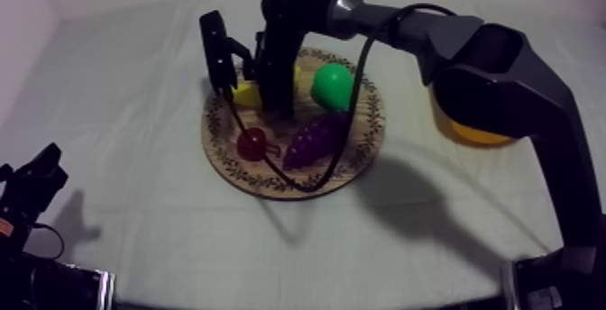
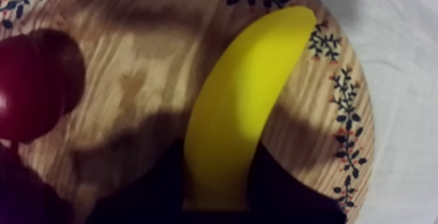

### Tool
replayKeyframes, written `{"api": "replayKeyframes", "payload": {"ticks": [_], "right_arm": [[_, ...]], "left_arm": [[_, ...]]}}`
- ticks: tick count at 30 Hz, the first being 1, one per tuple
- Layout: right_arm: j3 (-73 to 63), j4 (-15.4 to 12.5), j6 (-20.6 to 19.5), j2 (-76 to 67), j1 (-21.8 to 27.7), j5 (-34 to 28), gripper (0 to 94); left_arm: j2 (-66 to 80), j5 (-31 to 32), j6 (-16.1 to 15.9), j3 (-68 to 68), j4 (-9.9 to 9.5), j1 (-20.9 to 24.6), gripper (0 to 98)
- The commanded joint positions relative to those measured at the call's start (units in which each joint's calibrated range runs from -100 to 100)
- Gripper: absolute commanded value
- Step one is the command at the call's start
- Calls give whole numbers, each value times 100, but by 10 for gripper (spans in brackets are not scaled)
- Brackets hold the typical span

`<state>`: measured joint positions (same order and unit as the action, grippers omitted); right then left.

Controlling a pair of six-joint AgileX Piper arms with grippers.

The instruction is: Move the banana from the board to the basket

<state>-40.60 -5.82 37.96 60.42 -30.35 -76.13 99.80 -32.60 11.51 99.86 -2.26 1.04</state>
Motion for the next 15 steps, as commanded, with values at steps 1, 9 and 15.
{"api": "replayKeyframes", "payload": {"ticks": [1,9,15], "right_arm": [[66,24,-13,-69,7,-111,126],[686,-121,36,-1075,195,-254,107],[1692,-240,94,-2338,398,-259,108]], "left_arm": [[3,2,-1,3,-1,1,1],[3,2,-1,3,-1,1,1],[3,2,-1,3,-1,1,1]]}}
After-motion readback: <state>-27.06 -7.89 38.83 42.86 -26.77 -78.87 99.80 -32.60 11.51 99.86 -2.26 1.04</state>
